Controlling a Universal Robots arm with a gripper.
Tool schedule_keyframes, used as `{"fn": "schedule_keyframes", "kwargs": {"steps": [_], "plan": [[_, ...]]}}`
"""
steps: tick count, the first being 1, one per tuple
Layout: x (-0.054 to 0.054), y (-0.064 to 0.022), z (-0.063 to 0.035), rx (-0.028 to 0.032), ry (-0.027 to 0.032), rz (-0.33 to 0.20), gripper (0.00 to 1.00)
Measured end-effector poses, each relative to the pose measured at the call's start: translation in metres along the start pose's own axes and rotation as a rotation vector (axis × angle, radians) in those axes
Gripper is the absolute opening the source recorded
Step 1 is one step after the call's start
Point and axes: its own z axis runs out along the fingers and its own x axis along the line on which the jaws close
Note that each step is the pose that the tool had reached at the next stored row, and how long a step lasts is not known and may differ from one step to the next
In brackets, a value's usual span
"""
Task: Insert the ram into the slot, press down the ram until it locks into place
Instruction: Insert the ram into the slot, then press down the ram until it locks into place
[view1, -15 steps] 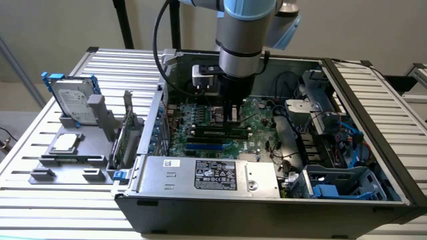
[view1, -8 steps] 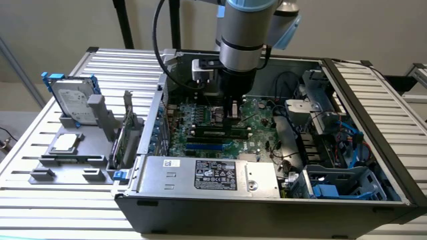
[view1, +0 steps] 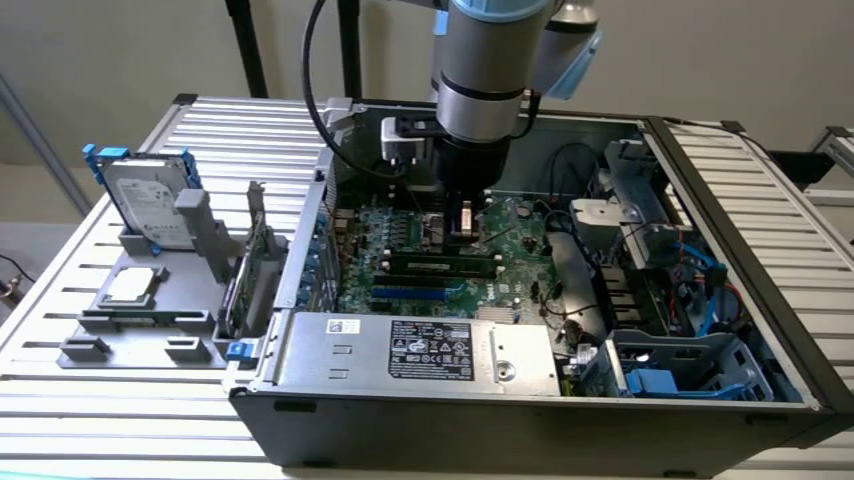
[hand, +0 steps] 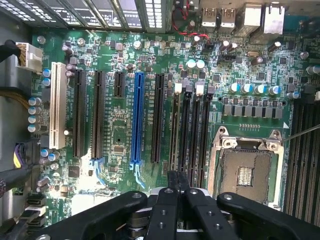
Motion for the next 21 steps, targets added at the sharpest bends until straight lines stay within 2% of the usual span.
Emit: {"fn": "schedule_keyframes", "kwargs": {"steps": [1,14,21], "plan": [[0.0000,0.0000,0.0000,-0.0001,-0.0001,0.000,0.10],[0.0000,0.0007,0.0003,0.0011,-0.0001,0.000,0.10],[-0.0004,0.0014,0.0069,0.0014,0.0000,0.000,0.10]]}}
